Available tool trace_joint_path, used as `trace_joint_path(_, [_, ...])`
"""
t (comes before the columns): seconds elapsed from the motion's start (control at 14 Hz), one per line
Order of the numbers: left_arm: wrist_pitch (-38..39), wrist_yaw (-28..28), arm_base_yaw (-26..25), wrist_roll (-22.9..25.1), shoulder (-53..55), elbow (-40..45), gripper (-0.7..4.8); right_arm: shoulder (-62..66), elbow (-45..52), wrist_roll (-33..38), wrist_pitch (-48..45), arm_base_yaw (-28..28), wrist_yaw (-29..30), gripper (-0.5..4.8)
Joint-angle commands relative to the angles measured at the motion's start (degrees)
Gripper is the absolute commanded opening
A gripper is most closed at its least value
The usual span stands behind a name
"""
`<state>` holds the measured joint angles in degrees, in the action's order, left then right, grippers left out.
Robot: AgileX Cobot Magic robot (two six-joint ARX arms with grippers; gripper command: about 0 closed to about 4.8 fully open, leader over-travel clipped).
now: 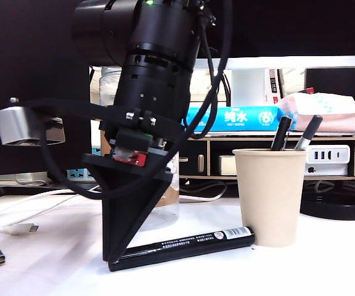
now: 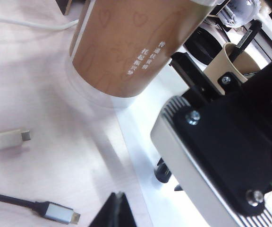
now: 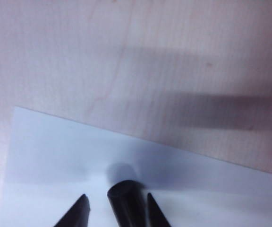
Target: Pick up the marker and insert it into the paper cup.
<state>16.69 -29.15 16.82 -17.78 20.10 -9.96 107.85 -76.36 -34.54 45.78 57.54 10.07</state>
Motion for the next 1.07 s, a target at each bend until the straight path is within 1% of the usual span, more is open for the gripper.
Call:
trace_joint_path(0.07, [-0.96, -0.04, -0.07, 0.28, 0.00, -0.04, -0.05, -0.17, -0.26, 0.04, -0.11, 0.04, -0.11, 1.47])
trace_joint_path(0.71, [-0.94, -0.07, -0.07, 0.42, 0.00, -0.04, -0.05, 1.90, -0.26, 0.07, 1.27, 0.09, -1.22, 1.46])
trace_joint_path(0.78, [-0.96, -0.04, -0.07, 0.44, 0.00, -0.04, -0.05, 1.90, -0.28, 0.07, 1.66, 0.09, -1.25, 1.05])
trace_joint_path(0.93, [-0.96, -0.04, -0.07, 0.44, 0.00, -0.04, -0.05, 1.90, -0.28, 0.07, 1.84, 0.09, -1.25, 1.01])
trace_joint_path(1.0, [-0.96, -0.04, -0.07, 0.44, 0.00, -0.04, -0.05, 1.90, -0.28, 0.07, 1.84, 0.09, -1.25, 0.85])
trace_joint_path(1.07, [-0.96, -0.07, -0.07, 0.44, 0.00, -0.04, -0.05, 1.90, -0.28, 0.07, 1.84, 0.09, -1.27, 0.81])
